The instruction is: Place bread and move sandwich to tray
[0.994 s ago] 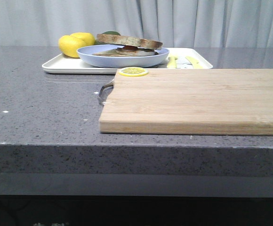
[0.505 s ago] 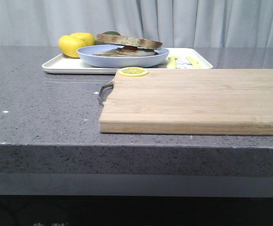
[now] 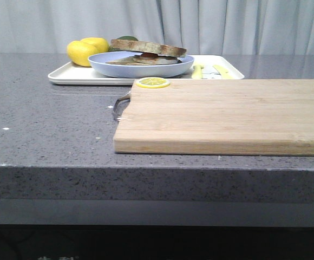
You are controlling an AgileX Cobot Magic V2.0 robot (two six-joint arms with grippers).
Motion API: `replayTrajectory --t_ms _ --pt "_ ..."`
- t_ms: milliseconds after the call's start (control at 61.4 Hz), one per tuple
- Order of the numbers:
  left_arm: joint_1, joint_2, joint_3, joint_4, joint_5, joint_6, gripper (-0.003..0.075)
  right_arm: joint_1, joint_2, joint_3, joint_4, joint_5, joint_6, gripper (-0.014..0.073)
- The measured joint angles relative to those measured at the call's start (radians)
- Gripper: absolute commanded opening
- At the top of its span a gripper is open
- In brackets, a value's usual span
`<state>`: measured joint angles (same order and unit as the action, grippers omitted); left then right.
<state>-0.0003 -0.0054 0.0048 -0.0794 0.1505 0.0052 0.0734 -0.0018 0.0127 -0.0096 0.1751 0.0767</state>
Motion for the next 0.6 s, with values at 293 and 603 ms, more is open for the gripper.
replayTrajectory --t_ms 293,603 --pt "0.0 0.0 0.0 0.0 0.0 0.0 -0.002 0.0 -0.007 0.014 0.0 0.024 0.0 -0.0061" --pt "0.0 0.0 0.0 0.0 0.0 0.0 -0.002 0.0 -0.007 0.014 0.0 0.025 0.0 -0.0061"
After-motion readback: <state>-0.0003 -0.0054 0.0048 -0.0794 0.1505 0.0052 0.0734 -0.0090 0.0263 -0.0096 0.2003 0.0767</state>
